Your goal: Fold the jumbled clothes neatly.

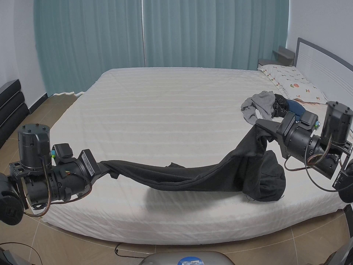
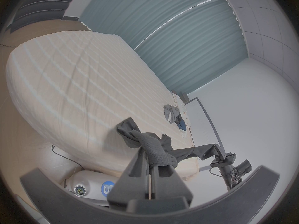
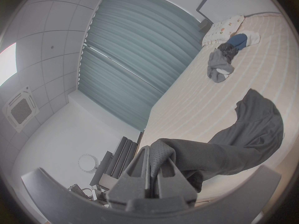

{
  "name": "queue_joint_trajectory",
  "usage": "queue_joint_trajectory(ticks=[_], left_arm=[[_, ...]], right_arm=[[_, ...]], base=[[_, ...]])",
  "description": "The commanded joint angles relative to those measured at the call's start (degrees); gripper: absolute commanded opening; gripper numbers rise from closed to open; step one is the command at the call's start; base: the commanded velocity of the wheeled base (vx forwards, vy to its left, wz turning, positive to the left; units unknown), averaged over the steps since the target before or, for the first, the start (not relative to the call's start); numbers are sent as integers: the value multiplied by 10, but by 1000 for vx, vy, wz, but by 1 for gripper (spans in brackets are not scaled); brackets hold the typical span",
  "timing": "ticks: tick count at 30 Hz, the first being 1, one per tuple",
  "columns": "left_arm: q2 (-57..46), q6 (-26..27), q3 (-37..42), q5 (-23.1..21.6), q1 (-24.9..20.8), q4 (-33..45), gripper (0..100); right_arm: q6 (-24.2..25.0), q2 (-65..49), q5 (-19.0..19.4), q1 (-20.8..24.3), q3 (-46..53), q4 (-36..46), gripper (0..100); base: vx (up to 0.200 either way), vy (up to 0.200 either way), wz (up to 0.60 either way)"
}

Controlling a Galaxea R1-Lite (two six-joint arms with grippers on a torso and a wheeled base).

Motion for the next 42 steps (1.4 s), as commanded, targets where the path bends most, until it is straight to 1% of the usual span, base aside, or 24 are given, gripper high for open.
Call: queue_joint_trajectory(ticks=[1,3,4,5,8,11,12,13,16,17,18,20,22,23,24,25,26,32,40,42], left_arm=[[-88,1,-42,0,-7,59,0],[-112,1,-86,0,-13,111,0],[-116,1,-95,0,-12,121,0],[-118,1,-131,1,-10,147,0],[-111,4,-201,0,4,190,0],[-73,8,-272,-1,30,225,0],[-73,8,-272,-1,30,225,0],[-38,8,-327,-1,42,251,0],[21,8,-388,0,64,277,0],[21,8,-388,0,64,277,0],[56,8,-414,0,71,277,0],[88,8,-431,0,78,277,0],[117,8,-444,0,80,277,0],[117,8,-444,0,80,277,0],[145,7,-454,0,82,273,0],[145,7,-454,0,82,273,0],[167,6,-462,0,85,271,0],[218,5,-489,1,94,267,0],[280,6,-516,1,97,265,0],[310,7,-524,2,98,248,0]], right_arm=[[-17,-100,-11,-1,-31,28,0],[-20,-137,-11,0,-74,70,0],[-21,-144,-11,0,-84,80,0],[-21,-160,-8,0,-119,110,0],[-24,-158,-6,-11,-202,163,0],[-25,-122,-5,-33,-287,204,0],[-25,-122,-5,-33,-287,204,0],[-26,-85,-8,-47,-348,223,0],[-26,-23,-11,-73,-424,245,0],[-26,-23,-11,-73,-424,245,0],[-26,12,-13,-81,-458,259,0],[-26,43,-15,-82,-475,266,0],[-30,73,-27,-82,-480,261,0],[-30,73,-27,-82,-480,261,0],[-43,102,-42,-81,-486,255,0],[-43,102,-42,-81,-486,255,0],[-50,132,-49,-79,-494,241,0],[-53,193,-51,-80,-507,193,0],[-52,244,-51,-80,-511,175,0],[-52,266,-51,-81,-511,174,0]], base=[[0,0,0],[0,0,0],[0,0,0],[0,0,0],[0,0,0],[0,0,0],[0,0,0],[0,0,0],[0,0,0],[0,0,0],[0,0,0],[0,0,0],[0,0,0],[200,0,0],[200,0,0],[200,0,0],[200,0,0],[200,0,0],[200,0,0],[200,0,0]])
